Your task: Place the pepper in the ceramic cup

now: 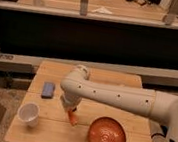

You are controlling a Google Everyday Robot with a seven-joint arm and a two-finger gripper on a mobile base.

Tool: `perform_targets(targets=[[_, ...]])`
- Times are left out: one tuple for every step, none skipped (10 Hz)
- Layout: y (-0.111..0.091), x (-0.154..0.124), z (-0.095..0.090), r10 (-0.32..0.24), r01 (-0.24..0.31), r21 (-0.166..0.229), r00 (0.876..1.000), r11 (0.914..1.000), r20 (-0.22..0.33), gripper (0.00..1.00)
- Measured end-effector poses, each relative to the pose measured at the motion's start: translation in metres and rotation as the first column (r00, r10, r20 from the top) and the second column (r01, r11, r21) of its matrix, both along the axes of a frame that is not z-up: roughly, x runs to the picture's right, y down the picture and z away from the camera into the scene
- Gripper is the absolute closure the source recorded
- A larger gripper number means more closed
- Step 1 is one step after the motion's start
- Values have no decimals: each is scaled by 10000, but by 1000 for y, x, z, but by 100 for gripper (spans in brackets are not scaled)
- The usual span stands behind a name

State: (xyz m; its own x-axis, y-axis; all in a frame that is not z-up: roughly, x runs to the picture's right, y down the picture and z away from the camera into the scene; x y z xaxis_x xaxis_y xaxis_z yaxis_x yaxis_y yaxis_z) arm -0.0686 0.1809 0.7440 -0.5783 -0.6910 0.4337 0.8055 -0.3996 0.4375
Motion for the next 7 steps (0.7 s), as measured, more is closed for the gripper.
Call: perform_targets(targets=[[-3, -2, -1, -85, 85, 12, 9999, 10000, 62, 100], [-5, -5, -2, -156, 155, 13, 9998, 9999, 123, 100], [-7, -8, -2, -187, 186, 24, 9997, 9998, 159, 100], [-9, -11, -3, -227, 227, 47, 9996, 9997, 171, 100], [-11, -16, -4, -290, 288, 87, 9994, 9995, 210, 100], [-13, -20, -5, -361, 357, 128, 9990, 9993, 273, 100], [-15, -22, -7, -408, 402, 186, 9987, 9990, 305, 100]])
